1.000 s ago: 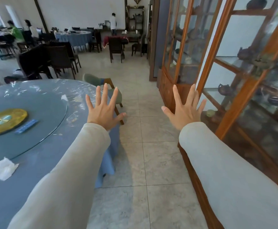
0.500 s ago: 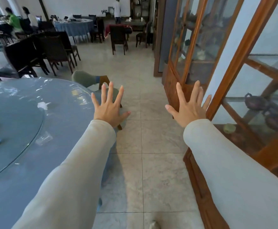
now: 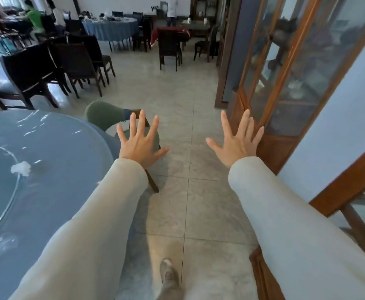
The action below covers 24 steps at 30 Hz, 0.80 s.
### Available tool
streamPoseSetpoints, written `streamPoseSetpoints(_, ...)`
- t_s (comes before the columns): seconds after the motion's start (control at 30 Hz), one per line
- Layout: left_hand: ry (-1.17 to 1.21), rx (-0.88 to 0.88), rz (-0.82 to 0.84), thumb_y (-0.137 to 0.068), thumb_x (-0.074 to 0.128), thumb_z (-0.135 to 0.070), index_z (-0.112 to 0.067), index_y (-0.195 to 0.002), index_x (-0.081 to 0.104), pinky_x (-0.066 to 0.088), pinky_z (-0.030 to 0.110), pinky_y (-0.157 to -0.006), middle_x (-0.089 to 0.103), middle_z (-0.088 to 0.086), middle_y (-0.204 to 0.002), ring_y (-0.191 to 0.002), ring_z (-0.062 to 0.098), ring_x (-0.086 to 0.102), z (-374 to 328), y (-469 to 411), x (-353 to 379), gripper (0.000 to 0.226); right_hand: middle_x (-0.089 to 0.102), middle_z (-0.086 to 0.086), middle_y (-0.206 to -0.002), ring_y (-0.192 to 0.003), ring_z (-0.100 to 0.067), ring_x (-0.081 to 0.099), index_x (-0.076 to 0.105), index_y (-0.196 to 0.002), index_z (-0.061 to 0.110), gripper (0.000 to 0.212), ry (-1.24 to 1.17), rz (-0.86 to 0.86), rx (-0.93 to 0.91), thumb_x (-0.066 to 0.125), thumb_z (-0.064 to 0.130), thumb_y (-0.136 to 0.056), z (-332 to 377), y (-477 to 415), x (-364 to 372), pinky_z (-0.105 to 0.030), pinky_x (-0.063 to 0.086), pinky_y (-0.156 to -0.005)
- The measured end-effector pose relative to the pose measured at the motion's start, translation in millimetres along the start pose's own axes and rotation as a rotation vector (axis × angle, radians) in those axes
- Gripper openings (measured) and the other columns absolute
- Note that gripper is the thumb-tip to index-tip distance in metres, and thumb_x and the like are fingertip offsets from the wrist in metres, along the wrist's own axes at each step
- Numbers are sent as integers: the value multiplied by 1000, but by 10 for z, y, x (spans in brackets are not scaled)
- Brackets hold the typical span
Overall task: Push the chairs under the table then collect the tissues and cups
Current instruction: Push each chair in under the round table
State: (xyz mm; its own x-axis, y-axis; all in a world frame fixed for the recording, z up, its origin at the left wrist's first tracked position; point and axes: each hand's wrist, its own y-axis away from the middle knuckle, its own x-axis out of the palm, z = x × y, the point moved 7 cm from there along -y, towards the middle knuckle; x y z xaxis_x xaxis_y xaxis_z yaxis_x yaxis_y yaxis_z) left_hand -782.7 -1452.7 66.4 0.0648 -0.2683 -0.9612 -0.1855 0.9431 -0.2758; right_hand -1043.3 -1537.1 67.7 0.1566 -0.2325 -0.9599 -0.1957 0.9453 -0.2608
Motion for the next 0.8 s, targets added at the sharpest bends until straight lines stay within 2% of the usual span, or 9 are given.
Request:
streamPoseSetpoints(0.33, 13, -55, 25, -88, 33, -79, -33, -156, -11, -1, 70, -114, -14, 7, -166, -152, 37, -13, 588, -2568, 842, 94, -26, -20, -161, -151, -41, -11, -29, -147, 46, 87, -12, 38, 19, 12, 88, -82, 303, -2618, 864, -63, -12, -114)
streamPoseSetpoints(0.57, 16, -56, 47, -85, 28, -82, -34, -155, -17, -2, 69, -114, -16, 7, -166, -152, 37, -14, 734, -4066, 1448, 96, -25, -19, -161, -151, -41, -13, -25, -149, 45, 88, 12, 73, 48, 15, 87, -83, 318, -4137, 1311, -63, -11, -115)
streamPoseSetpoints(0.8, 10, -105, 96, -83, 27, -84, -36, -153, -21, -2, 70, -114, -20, 6, -165, -151, 37, -17, 880, -5707, 2276, 97, -25, -18, -162, -151, -42, -10, -24, -150, 44, 89, 32, 76, -4, 12, 88, -81, 370, -5886, 2012, -65, -6, -116)
